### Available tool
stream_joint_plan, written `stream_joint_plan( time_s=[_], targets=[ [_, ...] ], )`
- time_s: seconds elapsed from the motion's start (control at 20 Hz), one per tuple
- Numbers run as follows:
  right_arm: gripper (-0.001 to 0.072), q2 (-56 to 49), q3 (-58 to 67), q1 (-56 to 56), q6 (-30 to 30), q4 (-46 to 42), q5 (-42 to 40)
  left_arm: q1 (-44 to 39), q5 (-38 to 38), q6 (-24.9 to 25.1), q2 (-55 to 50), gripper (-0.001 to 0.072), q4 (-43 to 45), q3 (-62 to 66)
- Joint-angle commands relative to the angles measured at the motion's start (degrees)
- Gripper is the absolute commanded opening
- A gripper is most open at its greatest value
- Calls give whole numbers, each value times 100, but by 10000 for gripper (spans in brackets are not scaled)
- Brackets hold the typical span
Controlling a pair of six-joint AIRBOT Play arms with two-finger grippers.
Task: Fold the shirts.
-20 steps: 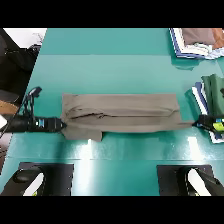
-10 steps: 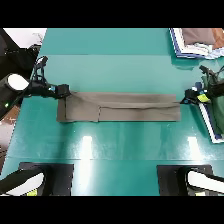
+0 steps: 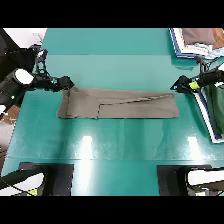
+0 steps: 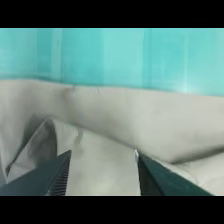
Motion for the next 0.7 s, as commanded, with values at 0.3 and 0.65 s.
stream_joint_plan(
  time_s=[0.3, 0.65],
  targets=[
    [464, 363, -1285, -1255, -785, 247, 511, -2, -1058, 251, -11, 43, -35, 514],
    [589, -584, -1298, -1366, -1158, 1231, 920, -9, -1226, 247, -42, 43, -162, 514]
  ],
)
